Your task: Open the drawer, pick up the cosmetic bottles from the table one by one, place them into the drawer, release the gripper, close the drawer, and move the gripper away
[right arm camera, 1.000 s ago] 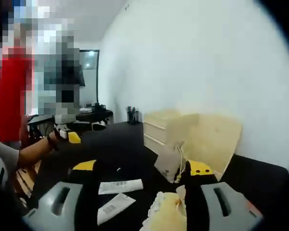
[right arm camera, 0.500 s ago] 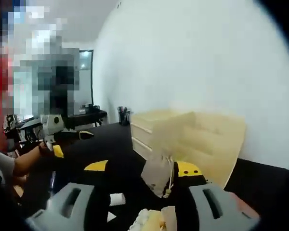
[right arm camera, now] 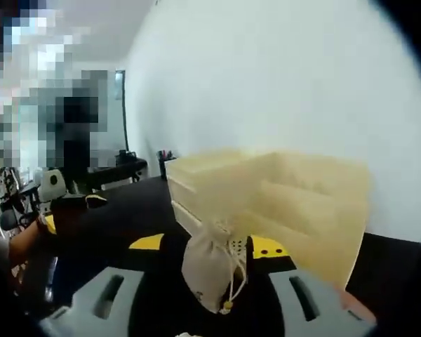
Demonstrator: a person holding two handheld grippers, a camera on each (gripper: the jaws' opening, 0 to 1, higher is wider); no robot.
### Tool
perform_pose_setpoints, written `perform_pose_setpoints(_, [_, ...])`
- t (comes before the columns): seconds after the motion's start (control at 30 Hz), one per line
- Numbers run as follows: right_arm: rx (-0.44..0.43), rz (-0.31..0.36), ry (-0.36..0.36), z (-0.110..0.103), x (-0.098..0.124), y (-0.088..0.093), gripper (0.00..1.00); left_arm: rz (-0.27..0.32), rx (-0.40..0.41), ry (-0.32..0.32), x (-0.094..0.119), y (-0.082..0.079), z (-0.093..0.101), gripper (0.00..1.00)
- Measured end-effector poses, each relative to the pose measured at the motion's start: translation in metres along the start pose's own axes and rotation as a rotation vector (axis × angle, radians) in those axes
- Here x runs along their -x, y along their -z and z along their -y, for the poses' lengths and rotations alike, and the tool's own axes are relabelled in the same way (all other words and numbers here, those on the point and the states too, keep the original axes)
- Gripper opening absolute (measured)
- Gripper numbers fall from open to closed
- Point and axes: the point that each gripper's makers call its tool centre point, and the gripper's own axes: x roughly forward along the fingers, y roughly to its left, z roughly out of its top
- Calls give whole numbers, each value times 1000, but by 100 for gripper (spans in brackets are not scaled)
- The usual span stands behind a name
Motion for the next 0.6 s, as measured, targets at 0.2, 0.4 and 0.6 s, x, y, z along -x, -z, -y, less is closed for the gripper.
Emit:
perform_pose_setpoints(0.2, [-13,-16,-3,10,-10,1,34,-14,7,1,-2,4,-3,82])
perform_pose_setpoints(0.4, [-10,-41,3,15,-20,6,31,-19,0,9,-3,4,-5,82])
perform_pose_setpoints(0.6, [-24,-64,-5,17,-32,12,28,-20,-1,6,-3,2,-9,82])
